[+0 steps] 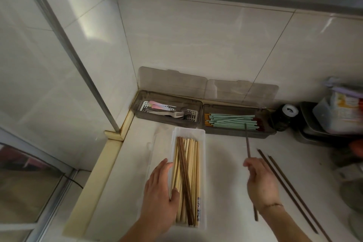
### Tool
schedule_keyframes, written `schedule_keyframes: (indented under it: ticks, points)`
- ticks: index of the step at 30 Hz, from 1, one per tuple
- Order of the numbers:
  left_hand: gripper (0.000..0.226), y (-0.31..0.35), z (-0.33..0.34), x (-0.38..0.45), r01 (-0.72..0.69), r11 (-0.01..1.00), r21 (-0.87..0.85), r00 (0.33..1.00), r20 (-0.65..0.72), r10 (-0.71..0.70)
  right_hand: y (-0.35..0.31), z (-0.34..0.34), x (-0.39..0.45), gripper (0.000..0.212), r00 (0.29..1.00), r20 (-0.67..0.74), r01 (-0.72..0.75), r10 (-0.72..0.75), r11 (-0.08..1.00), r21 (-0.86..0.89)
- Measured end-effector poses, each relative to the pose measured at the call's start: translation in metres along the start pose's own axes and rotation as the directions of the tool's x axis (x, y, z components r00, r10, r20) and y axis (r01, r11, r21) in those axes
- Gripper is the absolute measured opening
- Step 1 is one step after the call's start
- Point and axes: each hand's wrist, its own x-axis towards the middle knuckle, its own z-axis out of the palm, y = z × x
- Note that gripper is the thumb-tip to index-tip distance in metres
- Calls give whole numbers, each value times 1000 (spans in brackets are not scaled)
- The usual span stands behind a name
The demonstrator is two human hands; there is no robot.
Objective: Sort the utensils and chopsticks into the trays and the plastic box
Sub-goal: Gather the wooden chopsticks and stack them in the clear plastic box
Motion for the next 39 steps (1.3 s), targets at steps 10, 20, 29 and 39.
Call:
schedule_keyframes:
  ticks: [10, 20, 29, 39]
  points:
    - [74, -1, 2, 1, 11, 1000, 12, 1000, -11, -11, -98, 46, -18, 15, 877, 131, 455, -462, 887, 81]
    - [71, -2, 3, 1, 8, 1000, 3, 1000, -12, -8, -94, 65, -14, 34, 730, 605, 574, -317, 765, -291]
    - [71, -2, 3, 1, -3, 1000, 1, 1000, -17, 3, -94, 64, -14, 42, 719, 616, 587, -320, 755, -293]
    - [73, -3, 3, 1, 0, 1000, 10, 1000, -14, 0, -87, 55, -15, 34, 717, 531, 586, -452, 803, -106]
